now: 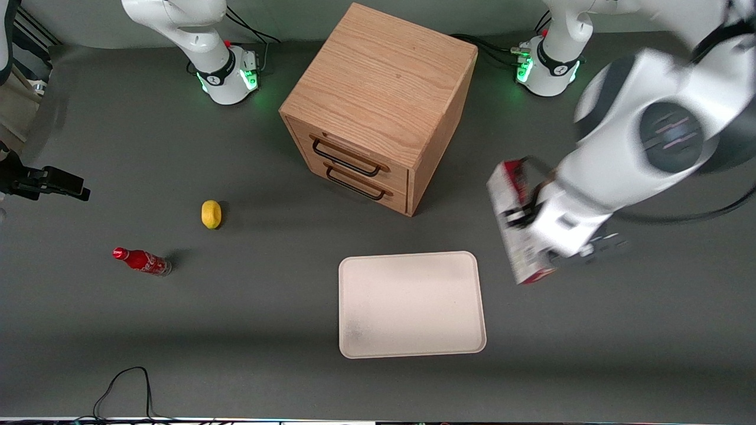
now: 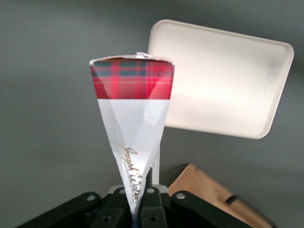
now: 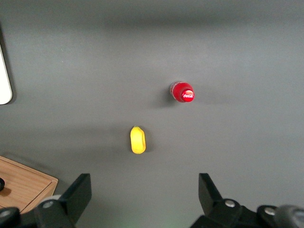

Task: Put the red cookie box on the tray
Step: 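Carry the held cookie box over the white tray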

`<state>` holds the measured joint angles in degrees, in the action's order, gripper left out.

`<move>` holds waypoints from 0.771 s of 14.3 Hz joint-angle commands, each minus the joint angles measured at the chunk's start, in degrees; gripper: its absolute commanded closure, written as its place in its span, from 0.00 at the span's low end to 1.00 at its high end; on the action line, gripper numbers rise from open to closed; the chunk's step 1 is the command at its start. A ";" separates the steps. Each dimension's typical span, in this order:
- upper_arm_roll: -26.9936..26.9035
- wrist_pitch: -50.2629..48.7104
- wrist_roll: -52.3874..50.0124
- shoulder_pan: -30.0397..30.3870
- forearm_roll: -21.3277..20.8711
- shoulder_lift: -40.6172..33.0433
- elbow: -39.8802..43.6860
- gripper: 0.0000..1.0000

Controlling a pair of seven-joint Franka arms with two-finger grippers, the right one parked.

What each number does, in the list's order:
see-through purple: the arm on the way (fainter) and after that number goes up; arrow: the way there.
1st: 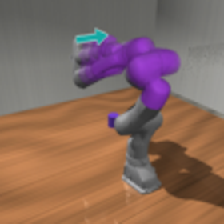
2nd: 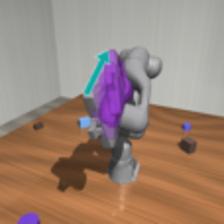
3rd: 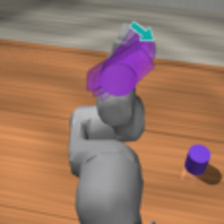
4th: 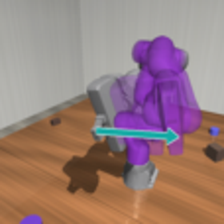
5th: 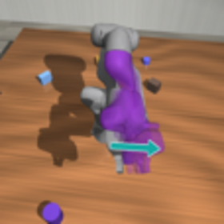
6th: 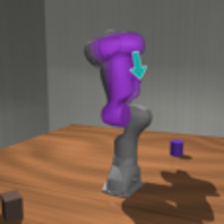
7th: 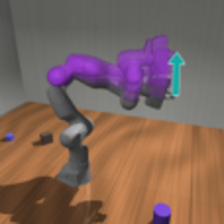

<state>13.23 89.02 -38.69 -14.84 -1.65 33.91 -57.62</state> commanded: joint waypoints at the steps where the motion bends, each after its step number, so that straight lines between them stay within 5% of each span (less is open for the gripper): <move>1: -0.84 2.72 -1.92 -2.04 -2.65 10.55 10.87 1.00; 11: -0.75 16.63 0.01 -2.22 -5.73 24.53 8.76 1.00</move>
<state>12.56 105.50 -39.72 -16.58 -6.05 57.07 -50.59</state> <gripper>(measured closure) 0.952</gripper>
